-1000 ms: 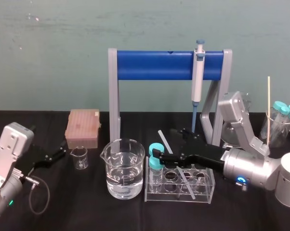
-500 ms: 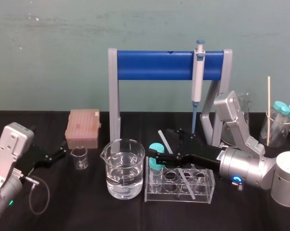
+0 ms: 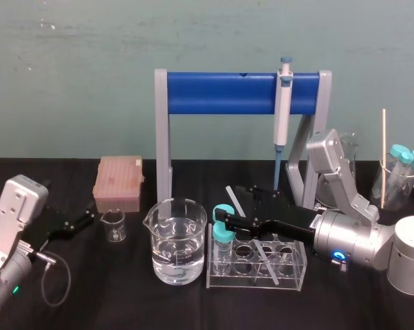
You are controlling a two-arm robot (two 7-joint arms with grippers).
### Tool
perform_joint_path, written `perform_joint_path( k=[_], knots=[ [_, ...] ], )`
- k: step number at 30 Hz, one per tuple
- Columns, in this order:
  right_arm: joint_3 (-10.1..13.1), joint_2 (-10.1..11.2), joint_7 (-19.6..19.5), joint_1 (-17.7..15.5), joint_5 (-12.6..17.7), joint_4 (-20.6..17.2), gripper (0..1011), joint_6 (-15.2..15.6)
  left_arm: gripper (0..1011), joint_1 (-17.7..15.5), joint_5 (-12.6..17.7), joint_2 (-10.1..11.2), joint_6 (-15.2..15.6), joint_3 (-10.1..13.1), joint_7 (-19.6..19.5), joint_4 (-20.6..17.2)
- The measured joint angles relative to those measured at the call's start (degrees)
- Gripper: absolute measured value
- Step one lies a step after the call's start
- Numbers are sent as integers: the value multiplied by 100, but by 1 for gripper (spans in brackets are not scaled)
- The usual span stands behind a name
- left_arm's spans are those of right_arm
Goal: Pick up the stirring rod with one hand, then place it down.
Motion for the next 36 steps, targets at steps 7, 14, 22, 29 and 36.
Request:
perform_joint_path(
  k=[7, 14, 22, 29, 36],
  knots=[
    [4, 0, -3, -4, 4, -2, 592, 0, 1000, 0, 0, 0, 0, 0, 0, 0],
    [5, 0, -3, -5, 5, -5, 339, 0, 1000, 0, 0, 0, 0, 0, 0, 0],
    [5, 0, -3, -5, 5, -5, 110, 0, 1000, 0, 0, 0, 0, 0, 0, 0],
    [5, 0, -3, -5, 5, -5, 72, 0, 1000, 0, 0, 0, 0, 0, 0, 0],
    [89, -24, -134, -143, -136, -30, 72, -550, 1000, 0, 0, 0, 0, 0, 0, 0]
  ],
)
